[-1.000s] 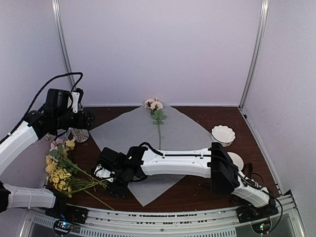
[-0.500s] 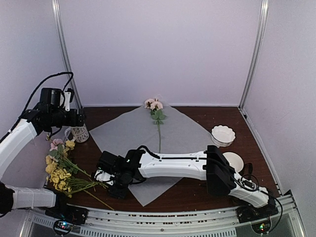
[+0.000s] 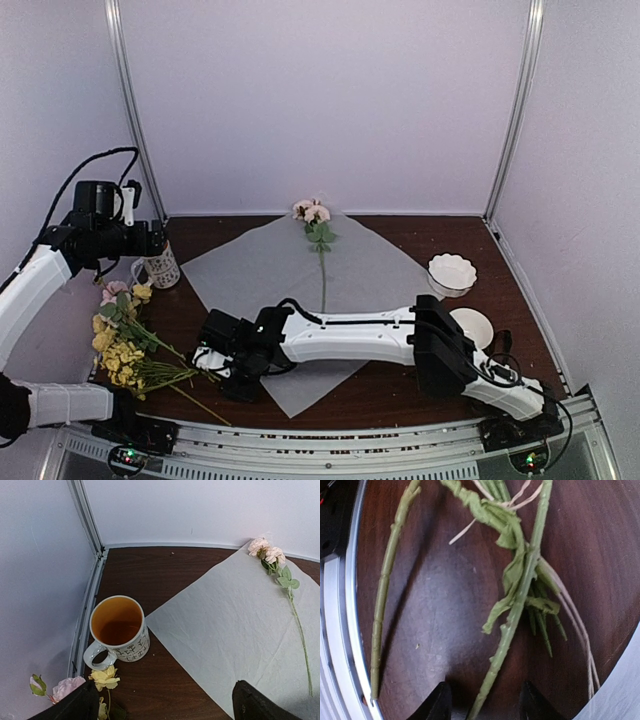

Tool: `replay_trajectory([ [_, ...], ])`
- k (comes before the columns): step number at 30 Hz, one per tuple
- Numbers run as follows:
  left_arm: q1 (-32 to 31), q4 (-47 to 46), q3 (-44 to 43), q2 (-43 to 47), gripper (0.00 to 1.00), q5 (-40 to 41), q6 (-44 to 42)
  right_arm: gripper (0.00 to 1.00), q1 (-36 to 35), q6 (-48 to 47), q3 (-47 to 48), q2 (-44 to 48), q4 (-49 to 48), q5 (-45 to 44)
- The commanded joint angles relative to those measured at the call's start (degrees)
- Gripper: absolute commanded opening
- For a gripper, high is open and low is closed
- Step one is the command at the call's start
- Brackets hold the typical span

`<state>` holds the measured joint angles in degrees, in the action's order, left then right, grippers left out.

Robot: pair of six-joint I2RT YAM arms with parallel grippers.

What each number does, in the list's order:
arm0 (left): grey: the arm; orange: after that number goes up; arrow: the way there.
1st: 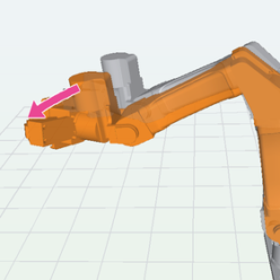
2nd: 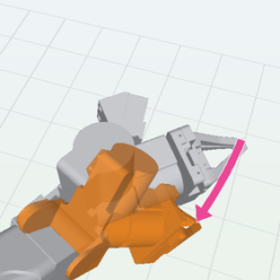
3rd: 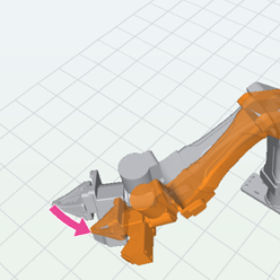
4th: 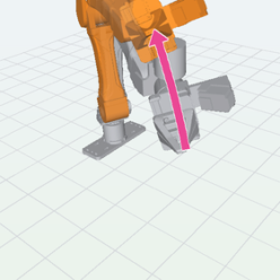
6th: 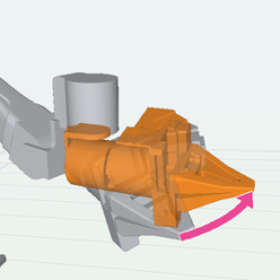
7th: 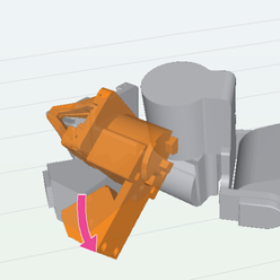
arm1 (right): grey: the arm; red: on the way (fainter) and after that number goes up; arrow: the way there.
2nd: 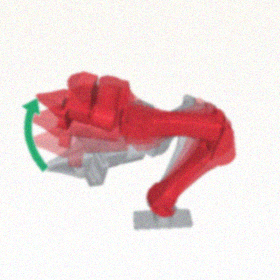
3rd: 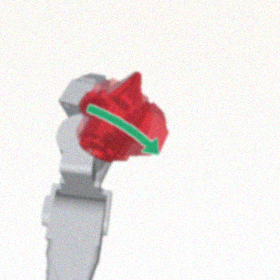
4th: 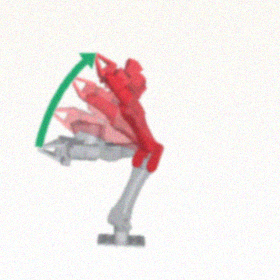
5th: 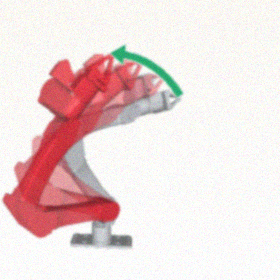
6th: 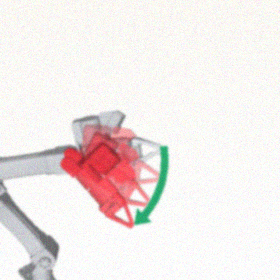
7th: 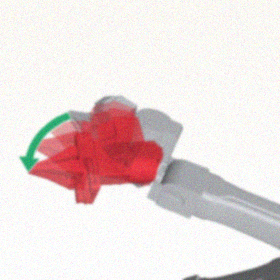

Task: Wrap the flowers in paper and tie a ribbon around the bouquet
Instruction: Pick up the fake flower from the corner of the board, then place the fake flower on the flattened wrapping paper.

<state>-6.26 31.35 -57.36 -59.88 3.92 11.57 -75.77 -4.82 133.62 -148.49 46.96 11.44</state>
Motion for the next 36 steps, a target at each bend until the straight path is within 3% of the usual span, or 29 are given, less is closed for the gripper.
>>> replay_trajectory([
  [1,0.26,-2.64,0.84,0.64,0.96,1.49,-1.41,0.45,-0.31,-1.60,1.68,-4.54,1.17,-7.91],
  [6,0.25,-2.58,0.34,-0.23,0.95,0.07,-1.43,0.29,-2.27,-3.90,4.83,-6.68,3.48,-13.05],
  [9,0.28,-2.60,0.55,0.33,0.95,-0.28,-1.43,0.04,-2.49,-3.86,2.46,-4.42,1.85,-13.34],
  [10,0.24,-2.61,0.63,0.63,0.95,-0.19,-1.44,0.00,-2.48,-3.42,1.51,-3.23,0.87,-13.50],
  [16,0.28,-3.45,1.32,2.55,0.95,-0.13,-1.50,0.00,-2.29,0.12,-2.19,4.77,-2.94,-11.69],
  [26,0.28,-7.76,3.76,8.50,0.95,-1.40,-3.36,0.00,1.29,13.99,-17.86,21.94,-21.17,-1.18],
  [29,0.28,-9.09,4.80,11.80,0.95,0.71,-4.15,0.00,5.11,21.68,-22.78,25.20,-26.59,4.70],
  [32,0.28,-10.35,5.81,14.01,0.95,1.41,-4.21,0.00,9.79,34.22,-33.91,28.77,-39.15,10.96],
  [36,0.21,-11.47,6.41,14.44,0.95,-0.49,-4.21,0.00,16.04,45.96,-47.13,32.68,-52.37,7.52],
])
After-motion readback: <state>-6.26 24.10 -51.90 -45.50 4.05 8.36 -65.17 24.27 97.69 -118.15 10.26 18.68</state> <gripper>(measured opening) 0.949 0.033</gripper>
